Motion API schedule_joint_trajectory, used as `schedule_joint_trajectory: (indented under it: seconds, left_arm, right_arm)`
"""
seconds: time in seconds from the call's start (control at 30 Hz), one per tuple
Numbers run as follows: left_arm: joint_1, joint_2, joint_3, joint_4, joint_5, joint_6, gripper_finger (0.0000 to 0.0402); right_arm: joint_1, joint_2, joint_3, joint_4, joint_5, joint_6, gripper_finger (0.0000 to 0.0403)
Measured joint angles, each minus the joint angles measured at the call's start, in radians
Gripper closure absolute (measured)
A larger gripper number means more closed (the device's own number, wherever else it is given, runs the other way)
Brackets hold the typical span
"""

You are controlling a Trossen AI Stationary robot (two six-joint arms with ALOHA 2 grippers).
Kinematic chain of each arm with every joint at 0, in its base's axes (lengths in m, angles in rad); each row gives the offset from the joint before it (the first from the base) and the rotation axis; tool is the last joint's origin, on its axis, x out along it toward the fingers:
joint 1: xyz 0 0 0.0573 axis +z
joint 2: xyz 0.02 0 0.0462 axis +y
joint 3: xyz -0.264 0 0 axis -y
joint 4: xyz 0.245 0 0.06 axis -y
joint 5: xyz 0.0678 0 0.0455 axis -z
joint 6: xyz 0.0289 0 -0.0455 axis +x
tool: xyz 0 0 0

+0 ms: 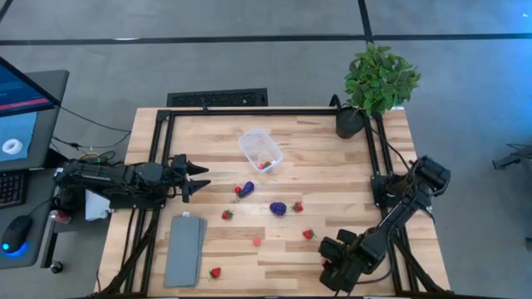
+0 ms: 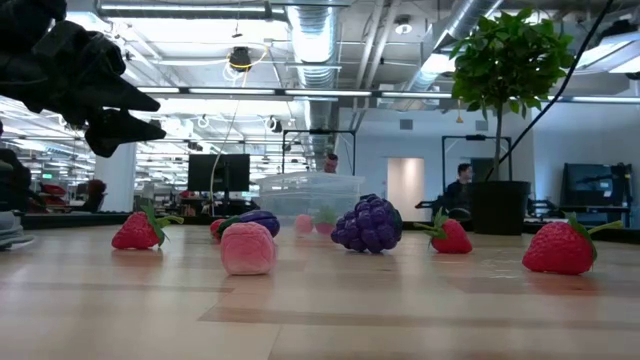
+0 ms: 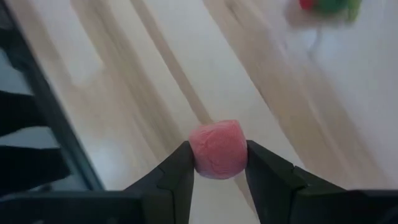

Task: Pick and placing Produce into tupperware
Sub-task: Put the right peach into the transparent container

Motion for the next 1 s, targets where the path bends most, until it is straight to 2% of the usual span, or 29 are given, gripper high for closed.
schedule_joint_trajectory:
  seconds: [0.4,0.7,1.0]
  left_arm:
    - [0.000,0.000,0.000,0.000,-0.002,0.006,0.0141]
    - [0.000,0.000,0.000,0.000,0.002,0.006,0.0141]
    - [0.000,0.000,0.000,0.000,0.003,-0.015,0.0141]
  right_arm:
    - [-0.155,-0.163,0.000,0.032,0.101,-0.236,0.0247]
    - [-0.331,-0.264,0.000,0.189,0.102,-0.516,0.0249]
    - [-0.502,-0.283,0.000,0.354,0.095,-0.781,0.0246]
